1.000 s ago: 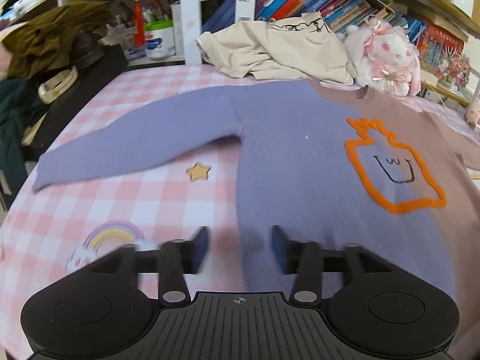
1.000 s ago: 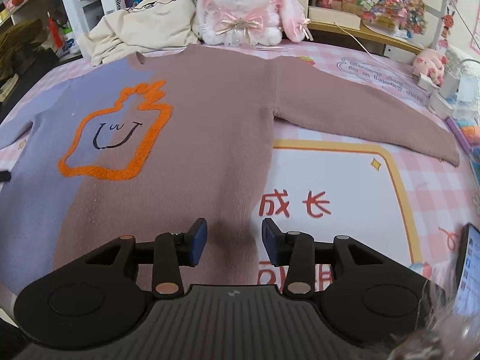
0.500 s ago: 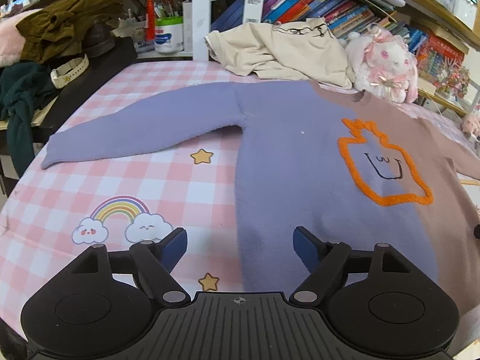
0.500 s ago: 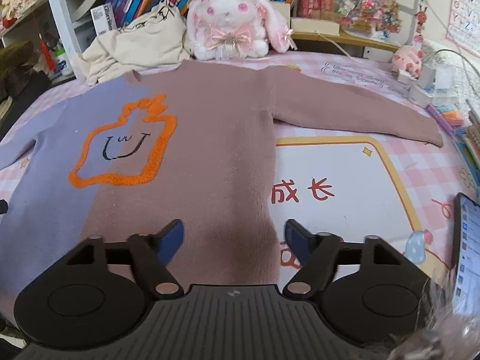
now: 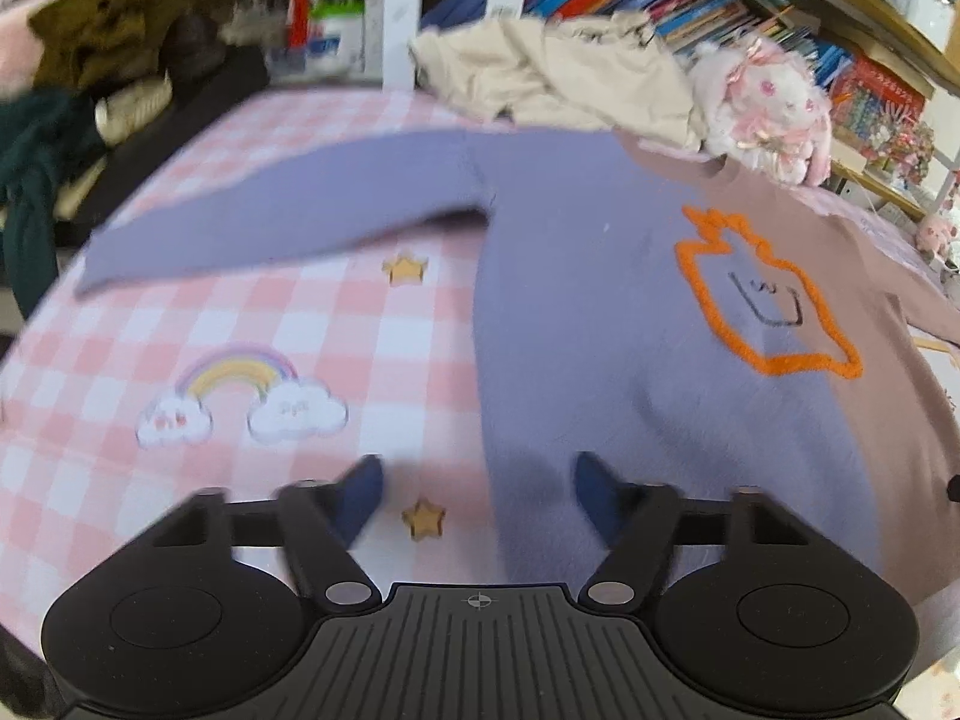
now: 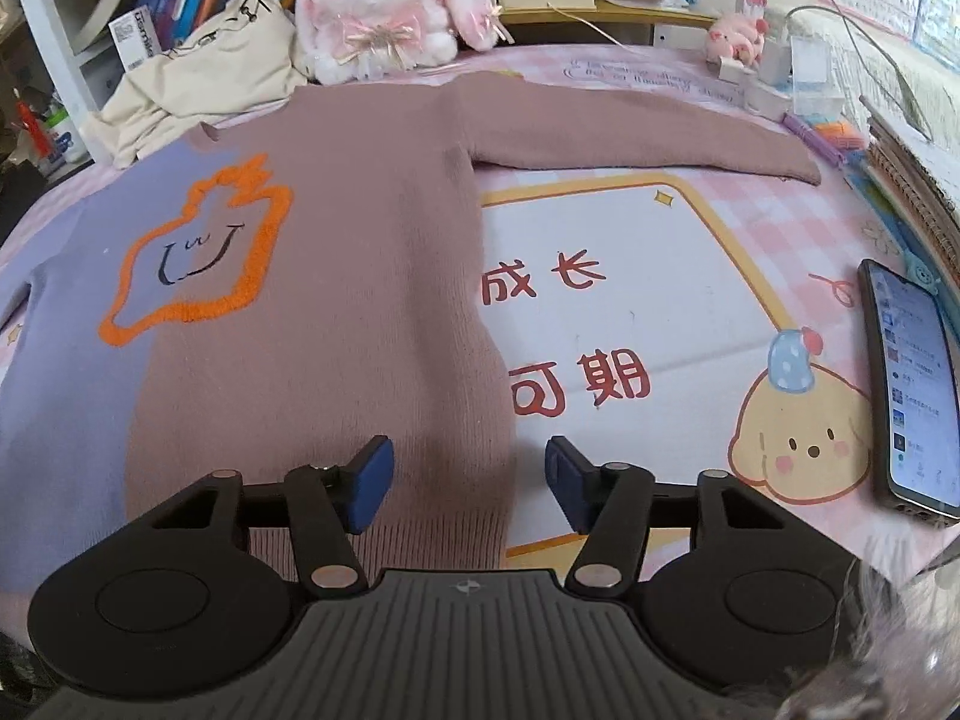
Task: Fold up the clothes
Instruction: 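Drag the sweater hem with both tools to straighten it on the mat, then open both tools and release the sweater hem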
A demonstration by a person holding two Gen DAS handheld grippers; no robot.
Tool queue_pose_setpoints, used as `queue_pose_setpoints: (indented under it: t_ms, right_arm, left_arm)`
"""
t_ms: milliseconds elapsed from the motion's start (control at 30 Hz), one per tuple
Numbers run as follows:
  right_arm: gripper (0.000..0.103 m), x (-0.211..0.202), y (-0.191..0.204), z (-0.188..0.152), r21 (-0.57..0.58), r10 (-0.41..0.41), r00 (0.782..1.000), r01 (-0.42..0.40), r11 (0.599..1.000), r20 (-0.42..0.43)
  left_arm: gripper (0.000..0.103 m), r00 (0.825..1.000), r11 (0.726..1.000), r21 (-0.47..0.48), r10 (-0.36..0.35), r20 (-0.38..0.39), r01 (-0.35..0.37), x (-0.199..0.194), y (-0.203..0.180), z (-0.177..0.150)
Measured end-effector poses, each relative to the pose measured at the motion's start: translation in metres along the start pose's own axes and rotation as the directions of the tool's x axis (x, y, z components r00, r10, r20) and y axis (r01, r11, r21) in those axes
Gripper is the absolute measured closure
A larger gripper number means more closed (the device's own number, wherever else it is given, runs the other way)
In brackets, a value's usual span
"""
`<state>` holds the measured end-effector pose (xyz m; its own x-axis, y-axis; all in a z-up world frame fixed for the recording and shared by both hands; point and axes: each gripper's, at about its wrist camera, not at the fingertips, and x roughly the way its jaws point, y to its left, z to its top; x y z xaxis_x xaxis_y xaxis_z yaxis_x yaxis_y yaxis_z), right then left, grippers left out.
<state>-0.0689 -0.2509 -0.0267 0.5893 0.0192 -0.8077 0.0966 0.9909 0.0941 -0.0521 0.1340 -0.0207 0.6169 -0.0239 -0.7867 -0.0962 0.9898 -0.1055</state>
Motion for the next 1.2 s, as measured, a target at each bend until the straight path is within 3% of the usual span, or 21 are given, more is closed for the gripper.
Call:
queue_pose_setpoints:
  t_ms: [67,100,133,167,433,733,1200]
  right_arm:
    - [0.069,0.0,0.002,-0.001,-0.015,0.007,1.0,-0.007,1.0,0.007]
    - [0.076,-0.001,0.004,-0.001,-0.024,0.014,1.0,-0.014,1.0,0.009]
    - [0.079,0.0,0.006,0.0,-0.032,0.021,1.0,-0.021,0.999,0.01]
    - [0.086,0.0,0.007,0.0,-0.039,0.031,0.999,-0.03,0.999,0.011]
    - [0.088,0.003,0.021,-0.001,-0.082,0.071,0.997,-0.069,0.994,0.015]
    - [0.09,-0.003,0.023,-0.007,-0.084,0.06,0.998,-0.059,0.995,0.006]
    - [0.09,0.002,0.023,-0.004,-0.084,0.035,0.999,-0.032,0.996,0.032]
  left_arm:
    - [0.062,1.0,1.0,0.013,-0.003,0.004,0.003,0.001,0.0,0.001]
    - [0.073,1.0,1.0,0.019,-0.004,0.006,0.004,0.002,0.0,0.002]
    - [0.091,1.0,1.0,0.025,-0.006,0.008,0.006,0.002,0.0,0.002]
    - [0.097,1.0,0.999,0.031,-0.007,0.01,0.007,0.003,0.0,0.003]
    - [0.098,0.999,0.997,0.081,-0.019,0.027,0.017,0.007,0.0,0.007]
    - [0.098,0.999,0.993,0.112,-0.038,0.026,0.035,0.007,0.001,0.007]
    - [0.098,0.998,0.995,0.085,-0.052,0.037,0.049,0.005,0.0,0.003]
